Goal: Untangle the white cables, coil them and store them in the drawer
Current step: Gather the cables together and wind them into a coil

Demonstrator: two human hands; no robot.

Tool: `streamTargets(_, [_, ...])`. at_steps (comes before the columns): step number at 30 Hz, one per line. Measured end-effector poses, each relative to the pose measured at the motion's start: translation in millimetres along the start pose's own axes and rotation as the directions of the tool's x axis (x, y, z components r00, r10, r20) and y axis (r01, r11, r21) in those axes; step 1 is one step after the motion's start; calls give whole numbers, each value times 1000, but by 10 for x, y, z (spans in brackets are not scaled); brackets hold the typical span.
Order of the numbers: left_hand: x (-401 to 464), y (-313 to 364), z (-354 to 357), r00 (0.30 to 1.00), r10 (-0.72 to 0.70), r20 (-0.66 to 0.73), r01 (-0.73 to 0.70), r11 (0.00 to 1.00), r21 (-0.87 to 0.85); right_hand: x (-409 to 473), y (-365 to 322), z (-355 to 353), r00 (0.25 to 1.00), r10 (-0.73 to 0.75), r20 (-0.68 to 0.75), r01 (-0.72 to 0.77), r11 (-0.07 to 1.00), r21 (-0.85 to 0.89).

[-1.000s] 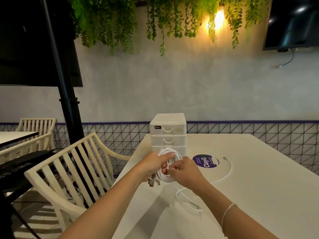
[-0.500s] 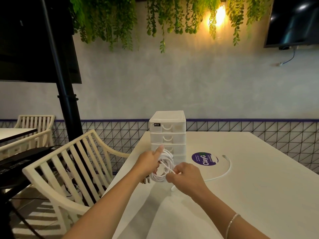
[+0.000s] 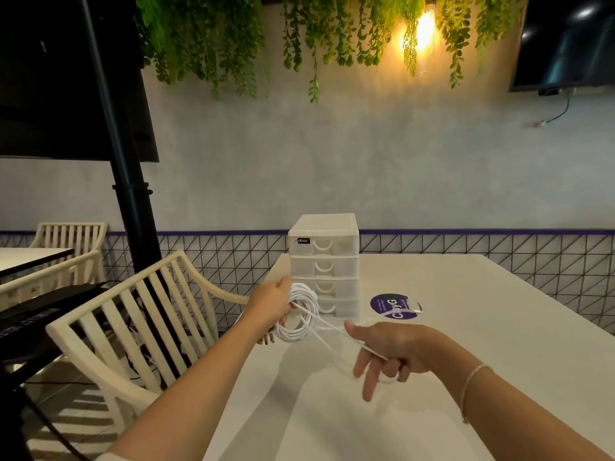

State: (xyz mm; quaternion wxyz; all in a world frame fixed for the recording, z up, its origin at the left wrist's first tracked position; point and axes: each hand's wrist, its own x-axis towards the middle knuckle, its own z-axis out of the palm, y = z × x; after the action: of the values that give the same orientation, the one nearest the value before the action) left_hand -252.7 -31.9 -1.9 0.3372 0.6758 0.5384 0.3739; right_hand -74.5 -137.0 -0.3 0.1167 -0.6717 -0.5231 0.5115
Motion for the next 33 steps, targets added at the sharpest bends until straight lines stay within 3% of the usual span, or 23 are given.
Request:
streamTargets(4, [8,23,13,996,52,-68,-43,991,129,140,109,-143,960,128,-251,-135,991,-11])
streamTargets(7, [37,-9,12,994,83,-74,-64,971,229,214,242,-304,923,122,-365,-24,965,263])
streamTargets(11, [55,-57,-15,998,33,-46,-24,984,177,296,418,-474,845,161,-510,203,785,585])
streamTargets(17, [96,-77,-57,999,2,-49,7,982,190,398,506,-591,741,276,-612,274,707,652])
streamTargets(21, [136,-98,-85,996,48,-77,-18,939,344,393,520,-646,738,324,-591,337,582,740])
streamTargets(24, [136,-110,-62,995,86,-40,-60,895,442,408,561,-659,706,354,-613,508,351,787])
streamTargets(25, [145,-135,-57,994,97,-43,-67,891,449,412,587,-664,687,367,-627,527,344,778])
streamTargets(27, [142,-166,-67,995,93,-35,-65,876,477,488,692,-619,712,349,-610,578,202,791])
streamTargets(28, [134,-167,-92,996,80,-25,-57,865,498,505,743,-583,677,358,-643,599,240,764])
streamTargets(30, [153,-174,-143,995,34,-99,15,889,458,548,817,-567,713,386,-586,537,237,809])
streamTargets(33, [206,-181,-205,990,63,-126,21,817,576,410,728,-535,803,424,-419,414,109,904])
